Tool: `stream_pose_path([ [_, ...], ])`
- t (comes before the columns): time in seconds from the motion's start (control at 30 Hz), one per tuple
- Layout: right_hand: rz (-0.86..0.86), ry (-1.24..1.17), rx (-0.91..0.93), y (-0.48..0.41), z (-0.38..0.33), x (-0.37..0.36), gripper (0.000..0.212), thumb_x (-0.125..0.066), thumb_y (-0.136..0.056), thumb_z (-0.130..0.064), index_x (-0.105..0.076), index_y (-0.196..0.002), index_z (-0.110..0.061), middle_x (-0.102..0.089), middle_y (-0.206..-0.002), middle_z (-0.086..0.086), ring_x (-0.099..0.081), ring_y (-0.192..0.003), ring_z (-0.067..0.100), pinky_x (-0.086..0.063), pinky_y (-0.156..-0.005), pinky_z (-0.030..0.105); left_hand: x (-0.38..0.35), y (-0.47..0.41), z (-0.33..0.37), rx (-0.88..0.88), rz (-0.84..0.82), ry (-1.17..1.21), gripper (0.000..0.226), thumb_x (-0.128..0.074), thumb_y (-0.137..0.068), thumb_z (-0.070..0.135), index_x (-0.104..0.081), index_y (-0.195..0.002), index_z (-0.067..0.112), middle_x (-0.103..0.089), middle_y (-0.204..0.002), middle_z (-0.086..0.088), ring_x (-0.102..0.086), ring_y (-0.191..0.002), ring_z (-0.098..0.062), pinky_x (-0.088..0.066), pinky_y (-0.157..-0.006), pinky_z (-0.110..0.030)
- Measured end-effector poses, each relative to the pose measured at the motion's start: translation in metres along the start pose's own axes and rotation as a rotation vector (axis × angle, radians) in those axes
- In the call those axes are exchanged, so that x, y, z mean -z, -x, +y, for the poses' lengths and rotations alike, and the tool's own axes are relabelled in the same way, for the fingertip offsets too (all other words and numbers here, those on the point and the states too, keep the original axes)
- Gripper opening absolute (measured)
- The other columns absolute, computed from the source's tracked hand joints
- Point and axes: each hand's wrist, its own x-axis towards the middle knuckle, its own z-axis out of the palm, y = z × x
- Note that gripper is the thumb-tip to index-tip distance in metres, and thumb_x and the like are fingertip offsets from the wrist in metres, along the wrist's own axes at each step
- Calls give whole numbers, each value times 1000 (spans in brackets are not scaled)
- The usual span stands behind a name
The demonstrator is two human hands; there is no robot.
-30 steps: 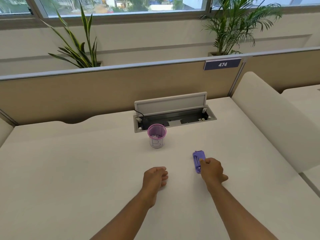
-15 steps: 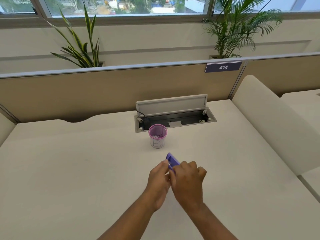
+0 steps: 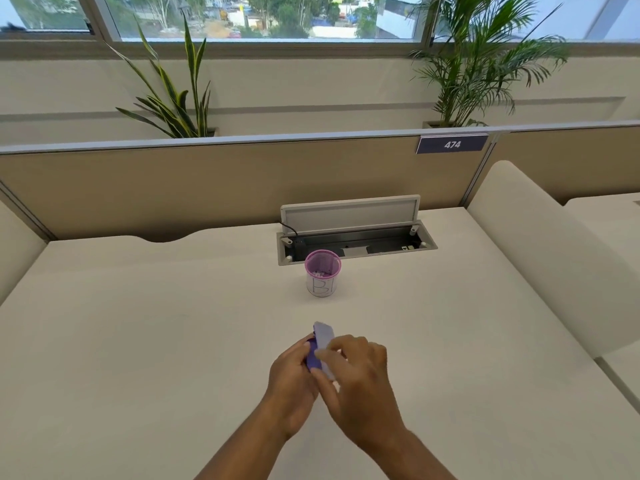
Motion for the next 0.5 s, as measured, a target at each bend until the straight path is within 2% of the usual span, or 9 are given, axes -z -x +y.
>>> stream_pose_path([
  [0.1,-50,-170,-162,-4,3,10,34,-76,-90,-36,-73,-119,-18,-70,-121,0,-64,-108,18,-53,-89,33,3,6,5,10,-12,41,42,-42,-111,27,-76,-125,8,-80,-120,-19,-81,-102,-30,-66,-78,-42],
  [0.17,-138,-213,-197,-6,5,15,41,-74,-94,-41,-72,-124,-15,-69,-125,0,-64,-111,19,-55,-93,34,3,12,7,12,-28,67,43,-41,-112,34,-70,-134,10,-78,-126,-20,-79,-107,-35,-65,-86,-49],
  [0.3,-241,-185,-128,-4,6,20,52,-73,-90,-55,-73,-126,-18,-70,-128,-3,-63,-113,17,-53,-95,28,2,21,10,17,-8,137,42,-52,-108,40,-73,-131,12,-78,-126,-22,-79,-105,-35,-66,-74,-45],
  [0.4,-248,-156,-68,-2,3,24,53,-75,-86,-58,-73,-123,-20,-70,-125,-3,-63,-107,18,-49,-89,23,4,26,9,1,-45,117,45,-52,-108,43,-75,-129,10,-79,-120,-18,-77,-103,-30,-65,-75,-39],
  [0.5,-229,-120,22,-1,-2,28,46,-74,-85,-55,-74,-114,-19,-71,-118,-4,-64,-100,19,-51,-85,24,2,31,9,-37,-87,91,43,-48,-110,40,-76,-128,13,-79,-118,-16,-76,-103,-29,-64,-84,-42],
])
